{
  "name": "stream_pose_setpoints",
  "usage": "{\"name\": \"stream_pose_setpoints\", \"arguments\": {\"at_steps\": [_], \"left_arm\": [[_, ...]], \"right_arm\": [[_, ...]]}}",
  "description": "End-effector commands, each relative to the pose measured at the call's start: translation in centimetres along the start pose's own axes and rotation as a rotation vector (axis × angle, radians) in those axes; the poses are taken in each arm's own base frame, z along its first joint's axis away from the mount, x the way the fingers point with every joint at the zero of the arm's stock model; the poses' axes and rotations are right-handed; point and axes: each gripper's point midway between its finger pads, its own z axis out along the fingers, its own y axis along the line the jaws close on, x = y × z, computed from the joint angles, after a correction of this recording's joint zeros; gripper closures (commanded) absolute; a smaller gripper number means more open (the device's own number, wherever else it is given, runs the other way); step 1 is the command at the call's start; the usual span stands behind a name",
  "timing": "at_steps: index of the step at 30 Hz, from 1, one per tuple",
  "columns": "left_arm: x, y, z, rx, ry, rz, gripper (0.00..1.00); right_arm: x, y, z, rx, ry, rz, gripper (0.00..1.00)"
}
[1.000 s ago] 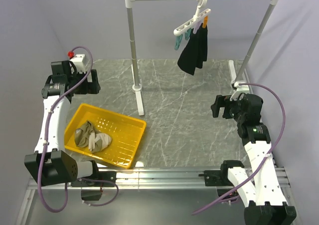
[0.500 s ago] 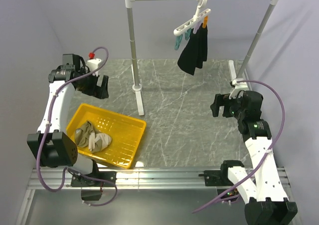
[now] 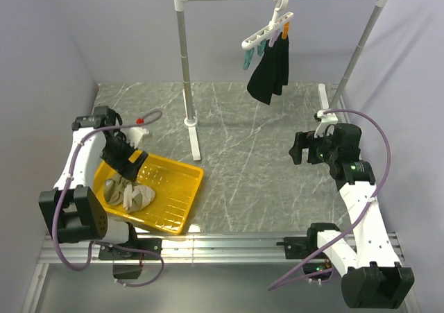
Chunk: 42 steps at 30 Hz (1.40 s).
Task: Clip the underwear to the hanger
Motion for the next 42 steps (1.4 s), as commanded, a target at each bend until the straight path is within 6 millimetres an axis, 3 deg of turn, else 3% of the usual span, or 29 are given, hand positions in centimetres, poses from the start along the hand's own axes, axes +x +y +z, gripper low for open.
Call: {"name": "stream_pose_setpoints", "arguments": {"at_steps": [1,5,9,10,16,17,22,25,30,35,38,41,42], "left_arm": [[2.6,0.9,1.3,-0.052,0.087,0.133,0.01],[2.7,1.8,4.3,-0.073,0.134,0.182,0.01],[2.4,1.0,6.8,-0.101,0.122,0.231,0.01],[2.8,0.1,7.8,-0.084,0.142,0.261,0.01],[4.7,-0.4,11.0,-0.083,0.211,0.206,0.03],[4.9,-0.4,11.3,-0.092,0.212,0.192,0.06],[7.4,1.8,12.4,-0.171,0.294,0.128,0.41],[9.7,3.7,11.9,-0.192,0.342,0.051,0.57],[13.3,7.2,10.7,-0.243,0.391,-0.022,0.67],[16.5,11.8,8.7,-0.315,0.445,-0.126,0.75],[17.2,14.6,7.1,-0.368,0.452,-0.17,0.84],[16.4,17.0,4.9,-0.437,0.43,-0.178,0.92],[15.3,18.3,3.6,-0.471,0.394,-0.173,0.96]], "right_arm": [[-2.4,0.2,-0.7,-0.011,-0.06,-0.019,0.0],[-2.4,0.3,-0.5,-0.018,-0.046,-0.013,0.0],[-2.5,-0.1,-0.7,0.006,-0.053,-0.015,0.0],[-2.5,-0.1,-0.8,0.007,-0.054,-0.017,0.0],[-2.2,-0.2,-1.0,0.017,-0.057,-0.022,0.0],[-2.1,-0.2,-0.9,0.016,-0.052,-0.021,0.0],[-2.3,-0.2,-1.0,0.017,-0.057,-0.025,0.0],[-2.2,-0.3,-1.0,0.024,-0.053,-0.029,0.0],[-1.7,-0.3,-0.9,0.023,-0.049,-0.031,0.0],[-1.6,-0.2,-0.9,0.016,-0.045,-0.031,0.0],[-1.6,-0.2,-0.9,0.013,-0.044,-0.035,0.0],[-1.6,-0.1,-0.9,0.01,-0.044,-0.034,0.01],[-1.6,-0.1,-0.8,0.005,-0.041,-0.033,0.01]]}}
